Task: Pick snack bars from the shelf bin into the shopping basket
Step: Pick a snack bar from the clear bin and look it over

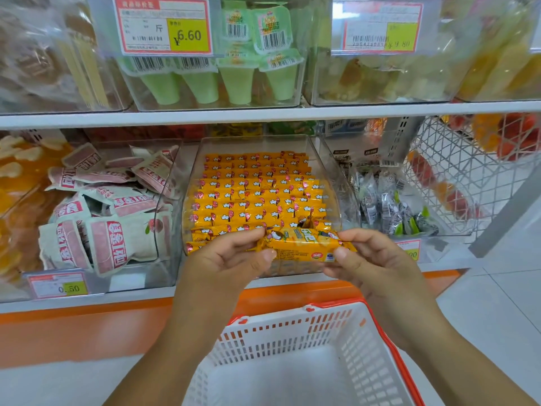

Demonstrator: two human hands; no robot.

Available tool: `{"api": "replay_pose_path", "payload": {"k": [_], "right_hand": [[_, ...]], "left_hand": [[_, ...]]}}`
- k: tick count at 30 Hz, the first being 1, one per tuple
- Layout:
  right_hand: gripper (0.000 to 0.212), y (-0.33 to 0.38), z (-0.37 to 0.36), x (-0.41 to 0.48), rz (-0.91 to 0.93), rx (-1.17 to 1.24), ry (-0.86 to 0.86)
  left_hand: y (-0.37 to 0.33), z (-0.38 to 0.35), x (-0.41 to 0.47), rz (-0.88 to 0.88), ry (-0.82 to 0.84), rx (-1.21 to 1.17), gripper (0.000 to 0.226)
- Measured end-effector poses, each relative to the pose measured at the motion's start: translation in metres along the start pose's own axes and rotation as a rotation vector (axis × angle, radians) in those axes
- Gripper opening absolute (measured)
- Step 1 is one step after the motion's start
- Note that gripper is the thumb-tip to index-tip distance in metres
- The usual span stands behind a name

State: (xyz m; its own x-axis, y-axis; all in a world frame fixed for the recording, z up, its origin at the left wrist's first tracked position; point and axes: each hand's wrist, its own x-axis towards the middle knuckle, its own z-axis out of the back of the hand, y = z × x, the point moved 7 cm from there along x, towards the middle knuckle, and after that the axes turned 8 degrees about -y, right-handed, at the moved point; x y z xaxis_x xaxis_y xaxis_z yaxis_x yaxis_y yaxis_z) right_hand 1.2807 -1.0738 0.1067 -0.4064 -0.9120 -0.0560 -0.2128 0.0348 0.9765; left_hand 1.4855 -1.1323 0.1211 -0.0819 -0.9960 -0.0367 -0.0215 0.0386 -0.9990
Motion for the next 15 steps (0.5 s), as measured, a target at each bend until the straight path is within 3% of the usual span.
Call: {"api": "replay_pose_path", "payload": {"k": [3,7,12,15], "right_hand": [[0.056,-0.003,0.000,0.002,-0.040,0.067,0.048],[0.030,-0.002,-0.001,0.002,-0.122,0.196,0.054],[0.048,-0.003,-0.003,0.002,-0.141,0.178,0.039],[0.041,-0.003,-0.004,0.001,-0.167,0.199,0.052]], "left_hand": [[0.003,0.004,0.003,0.028,-0.003,-0.020,0.031],[0.004,0.006,0.004,0.077,0.008,-0.091,0.020],[0.011,0.008,0.006,0.124,0.012,-0.072,0.022],[0.013,0.007,0.008,0.126,0.054,-0.034,0.021]]}}
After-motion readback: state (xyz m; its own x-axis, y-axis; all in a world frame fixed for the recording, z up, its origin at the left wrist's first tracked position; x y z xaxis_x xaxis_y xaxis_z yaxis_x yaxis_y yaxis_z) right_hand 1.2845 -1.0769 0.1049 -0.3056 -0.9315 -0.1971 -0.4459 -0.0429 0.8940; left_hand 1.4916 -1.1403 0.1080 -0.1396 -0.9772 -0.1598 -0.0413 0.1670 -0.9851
